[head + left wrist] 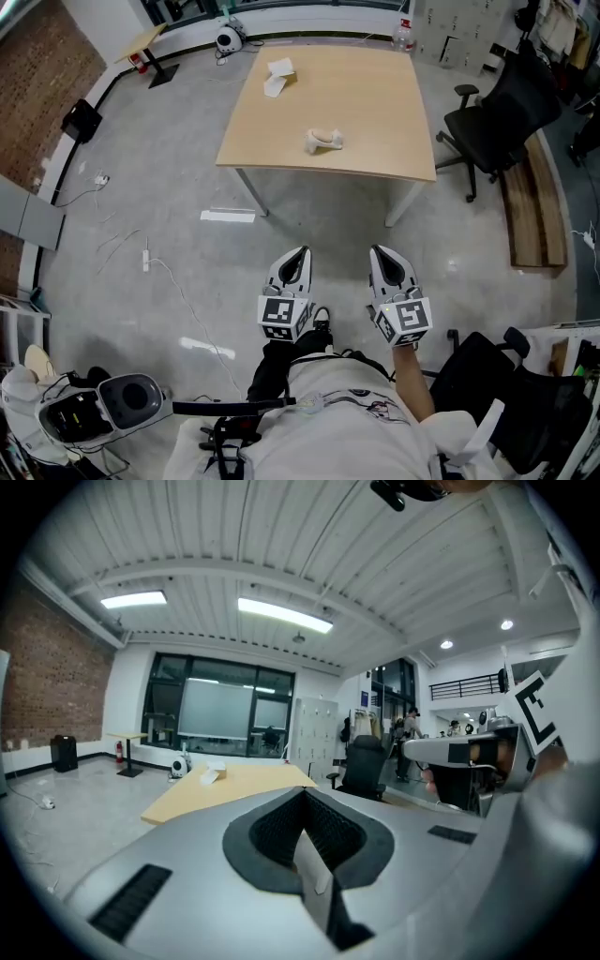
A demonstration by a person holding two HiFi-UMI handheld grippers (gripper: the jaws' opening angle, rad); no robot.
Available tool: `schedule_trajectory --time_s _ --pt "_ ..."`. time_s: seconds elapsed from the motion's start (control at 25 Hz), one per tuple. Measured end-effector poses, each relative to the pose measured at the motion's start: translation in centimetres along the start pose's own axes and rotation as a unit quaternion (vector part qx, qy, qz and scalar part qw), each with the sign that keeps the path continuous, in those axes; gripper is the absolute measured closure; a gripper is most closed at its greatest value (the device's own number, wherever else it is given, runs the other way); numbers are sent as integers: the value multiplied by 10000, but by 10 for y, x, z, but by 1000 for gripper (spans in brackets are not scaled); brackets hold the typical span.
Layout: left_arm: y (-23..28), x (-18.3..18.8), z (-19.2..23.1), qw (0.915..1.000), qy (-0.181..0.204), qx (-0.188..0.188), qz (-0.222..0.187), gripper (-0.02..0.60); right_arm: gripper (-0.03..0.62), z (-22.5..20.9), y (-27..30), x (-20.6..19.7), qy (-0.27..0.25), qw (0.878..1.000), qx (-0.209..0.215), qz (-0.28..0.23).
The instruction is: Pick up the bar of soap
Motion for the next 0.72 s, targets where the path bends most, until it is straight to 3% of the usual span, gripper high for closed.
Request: schedule_trajectory --time_s 0.36,0.72 --pt "55 17 46 9993 98 -359 92 577 591 -13 71 9 -3 9998 -214 18" --pt "85 12 71 9986 -23 -391 343 577 591 -26 109 1 89 9992 -243 314"
Point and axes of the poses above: the fingertips, and each gripper's own axes: y forward along the fingers, z to its left, x out of its top, the point moved 7 cm from there along -y, backward along the fingers, and after that the axes turned 1 degree about -y, right-handed, at the moved point
